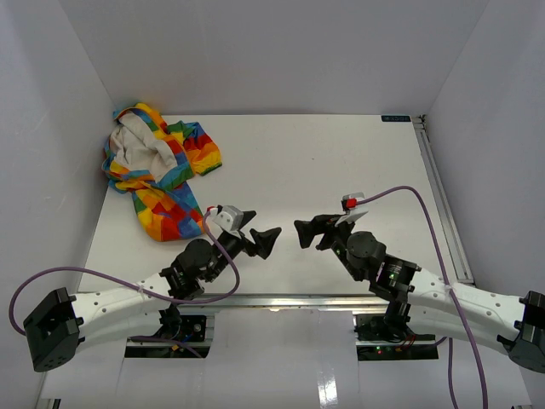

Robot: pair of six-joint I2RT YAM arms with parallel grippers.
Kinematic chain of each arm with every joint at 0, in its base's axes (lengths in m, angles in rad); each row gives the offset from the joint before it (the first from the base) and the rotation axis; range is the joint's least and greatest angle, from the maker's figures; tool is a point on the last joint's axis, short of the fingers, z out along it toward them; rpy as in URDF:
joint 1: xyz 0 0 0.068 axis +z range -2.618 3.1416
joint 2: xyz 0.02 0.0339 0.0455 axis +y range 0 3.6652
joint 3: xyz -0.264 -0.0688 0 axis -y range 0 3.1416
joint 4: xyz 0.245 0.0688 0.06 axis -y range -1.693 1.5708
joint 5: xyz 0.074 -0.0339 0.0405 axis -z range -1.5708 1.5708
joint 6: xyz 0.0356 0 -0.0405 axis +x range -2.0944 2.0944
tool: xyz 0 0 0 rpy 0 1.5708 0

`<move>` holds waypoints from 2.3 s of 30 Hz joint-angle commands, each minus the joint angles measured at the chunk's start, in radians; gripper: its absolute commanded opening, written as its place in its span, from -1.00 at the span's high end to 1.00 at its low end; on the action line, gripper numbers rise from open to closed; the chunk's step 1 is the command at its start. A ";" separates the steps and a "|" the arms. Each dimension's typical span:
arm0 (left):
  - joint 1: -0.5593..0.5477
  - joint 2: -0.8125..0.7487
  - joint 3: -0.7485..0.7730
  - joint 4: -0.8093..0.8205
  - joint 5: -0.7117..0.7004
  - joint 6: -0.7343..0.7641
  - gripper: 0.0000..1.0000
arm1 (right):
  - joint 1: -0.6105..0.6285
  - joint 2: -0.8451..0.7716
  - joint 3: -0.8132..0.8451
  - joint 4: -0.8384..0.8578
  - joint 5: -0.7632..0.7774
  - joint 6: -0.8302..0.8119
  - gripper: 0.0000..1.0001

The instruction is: Zip up the jacket

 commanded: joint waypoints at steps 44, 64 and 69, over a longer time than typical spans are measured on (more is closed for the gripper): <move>0.975 1.119 0.986 -0.703 0.152 -0.233 0.00 | 0.002 -0.094 -0.028 0.067 -0.092 0.014 -0.80; 0.300 0.933 0.717 -0.390 0.379 -0.328 1.00 | 0.002 -0.151 -0.051 0.064 -0.040 0.028 -0.80; 0.235 0.844 0.619 -0.359 0.422 -0.343 0.65 | 0.003 -0.167 -0.051 0.050 -0.042 0.018 -0.80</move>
